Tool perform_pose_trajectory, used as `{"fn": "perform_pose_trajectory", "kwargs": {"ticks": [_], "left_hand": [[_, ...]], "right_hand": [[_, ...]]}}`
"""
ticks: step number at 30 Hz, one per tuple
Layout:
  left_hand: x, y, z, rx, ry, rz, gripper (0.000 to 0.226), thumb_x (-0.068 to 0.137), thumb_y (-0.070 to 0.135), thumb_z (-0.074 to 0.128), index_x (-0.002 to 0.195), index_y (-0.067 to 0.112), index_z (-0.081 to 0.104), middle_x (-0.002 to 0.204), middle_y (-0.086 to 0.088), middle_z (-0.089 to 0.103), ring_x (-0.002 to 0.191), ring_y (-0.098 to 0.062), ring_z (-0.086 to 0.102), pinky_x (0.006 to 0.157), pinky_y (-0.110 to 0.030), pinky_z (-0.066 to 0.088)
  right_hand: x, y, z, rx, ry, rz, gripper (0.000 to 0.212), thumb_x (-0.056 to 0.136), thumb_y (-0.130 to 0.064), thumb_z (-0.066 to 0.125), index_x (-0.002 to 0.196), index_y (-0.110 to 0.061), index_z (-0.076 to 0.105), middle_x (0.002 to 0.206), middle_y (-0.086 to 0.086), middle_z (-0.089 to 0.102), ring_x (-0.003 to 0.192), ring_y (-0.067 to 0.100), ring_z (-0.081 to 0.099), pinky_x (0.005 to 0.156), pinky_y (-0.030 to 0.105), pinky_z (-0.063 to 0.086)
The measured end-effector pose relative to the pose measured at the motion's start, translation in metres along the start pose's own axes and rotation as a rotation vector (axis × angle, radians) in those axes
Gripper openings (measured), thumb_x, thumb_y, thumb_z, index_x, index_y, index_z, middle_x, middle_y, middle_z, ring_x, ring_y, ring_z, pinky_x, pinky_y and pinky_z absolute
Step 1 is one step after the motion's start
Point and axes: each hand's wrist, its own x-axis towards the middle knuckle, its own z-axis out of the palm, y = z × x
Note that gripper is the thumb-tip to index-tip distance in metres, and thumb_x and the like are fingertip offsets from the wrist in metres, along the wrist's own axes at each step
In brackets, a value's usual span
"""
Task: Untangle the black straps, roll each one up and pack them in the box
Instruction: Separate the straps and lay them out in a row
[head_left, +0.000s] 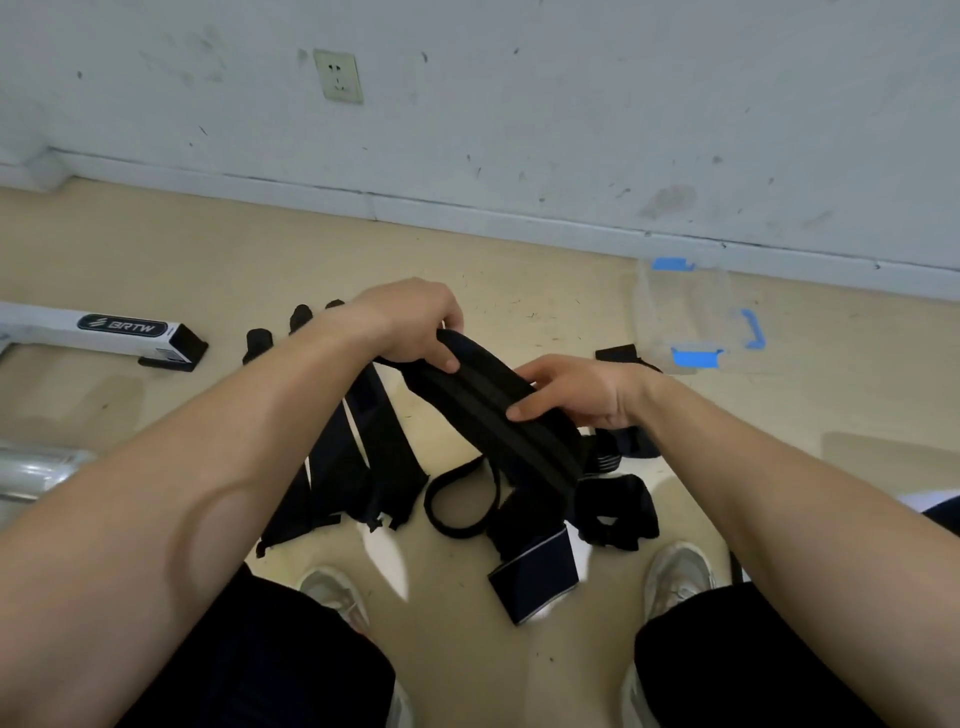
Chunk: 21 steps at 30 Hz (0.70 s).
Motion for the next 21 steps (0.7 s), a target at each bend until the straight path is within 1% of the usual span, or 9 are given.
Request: {"fn": "perform_pose_trajectory", "kwargs": {"ticks": [3,6,10,13,14,15,17,18,21], "left_hand": [[0.001,-0.008,0.007,0.035,0.048,-0.01,0.011,0.093,0.033,0.074,0.089,0.032,0.064,0.088,0.01,0.066,0.086,-0.017,0.063,0.071,-0.035,0.049],[0.0,-0.014,0.007,0.07,0.107,-0.035,0.011,0.096,0.036,0.07,0.092,0.032,0.059,0.087,0.009,0.061,0.088,-0.019,0.059,0.065,-0.033,0.042],[-0.001,-0.034,0.003,-0.026,0.305,-0.117,0.009,0.097,0.035,0.068,0.104,0.03,0.066,0.099,0.003,0.066,0.095,-0.025,0.061,0.075,-0.036,0.047],[-0.006,-0.063,0.004,-0.048,0.454,-0.304,0.014,0.097,0.032,0.068,0.111,0.028,0.069,0.108,-0.005,0.068,0.102,-0.034,0.063,0.079,-0.039,0.049],[-0.009,-0.073,0.008,-0.053,0.449,-0.362,0.017,0.097,0.032,0.069,0.112,0.025,0.069,0.109,-0.008,0.068,0.103,-0.035,0.063,0.081,-0.04,0.05],[-0.011,-0.082,0.013,-0.069,0.421,-0.4,0.018,0.096,0.031,0.07,0.112,0.023,0.07,0.11,-0.009,0.069,0.103,-0.035,0.063,0.083,-0.042,0.051],[-0.014,-0.094,0.023,-0.113,0.333,-0.436,0.017,0.094,0.031,0.073,0.108,0.022,0.071,0.111,-0.009,0.07,0.101,-0.033,0.063,0.088,-0.044,0.053],[-0.014,-0.095,0.027,-0.136,0.301,-0.441,0.016,0.094,0.031,0.074,0.107,0.021,0.071,0.11,-0.008,0.07,0.1,-0.031,0.063,0.09,-0.044,0.053],[-0.013,-0.088,0.031,-0.228,0.244,-0.422,0.022,0.09,0.026,0.08,0.108,0.017,0.071,0.105,-0.006,0.067,0.099,-0.028,0.061,0.094,-0.041,0.05]], "right_hand": [[0.001,0.002,0.005,0.084,-0.007,-0.02,0.022,0.097,-0.009,0.063,0.119,-0.011,0.069,0.119,0.019,0.072,0.109,0.034,0.07,0.102,0.049,0.053],[-0.001,-0.001,0.007,0.181,0.002,-0.033,0.024,0.098,-0.015,0.064,0.12,-0.008,0.069,0.12,0.02,0.071,0.109,0.034,0.069,0.101,0.047,0.054],[0.0,0.011,0.01,0.037,-0.026,0.034,0.033,0.089,-0.018,0.074,0.119,-0.005,0.067,0.114,0.015,0.075,0.106,0.03,0.072,0.097,0.042,0.056],[-0.004,0.036,0.004,-0.103,-0.033,0.144,0.022,0.088,-0.011,0.076,0.109,-0.009,0.069,0.098,0.005,0.079,0.093,0.022,0.076,0.083,0.033,0.061],[-0.007,0.044,0.0,-0.137,-0.02,0.174,0.018,0.088,-0.009,0.075,0.105,-0.01,0.069,0.093,0.004,0.079,0.09,0.02,0.076,0.08,0.03,0.061],[-0.009,0.052,-0.005,-0.153,0.001,0.196,0.018,0.087,-0.008,0.076,0.104,-0.01,0.071,0.096,0.006,0.079,0.094,0.024,0.076,0.084,0.033,0.061],[-0.01,0.062,-0.014,-0.179,0.053,0.217,0.028,0.079,-0.015,0.082,0.105,-0.006,0.074,0.107,0.015,0.077,0.107,0.034,0.072,0.101,0.048,0.055],[-0.01,0.065,-0.017,-0.183,0.081,0.206,0.033,0.075,-0.019,0.082,0.104,-0.005,0.075,0.109,0.017,0.076,0.108,0.037,0.07,0.104,0.052,0.052],[-0.008,0.071,-0.024,-0.067,0.132,0.137,0.028,0.079,-0.01,0.077,0.107,-0.012,0.077,0.112,0.018,0.075,0.108,0.039,0.071,0.101,0.052,0.053]]}}
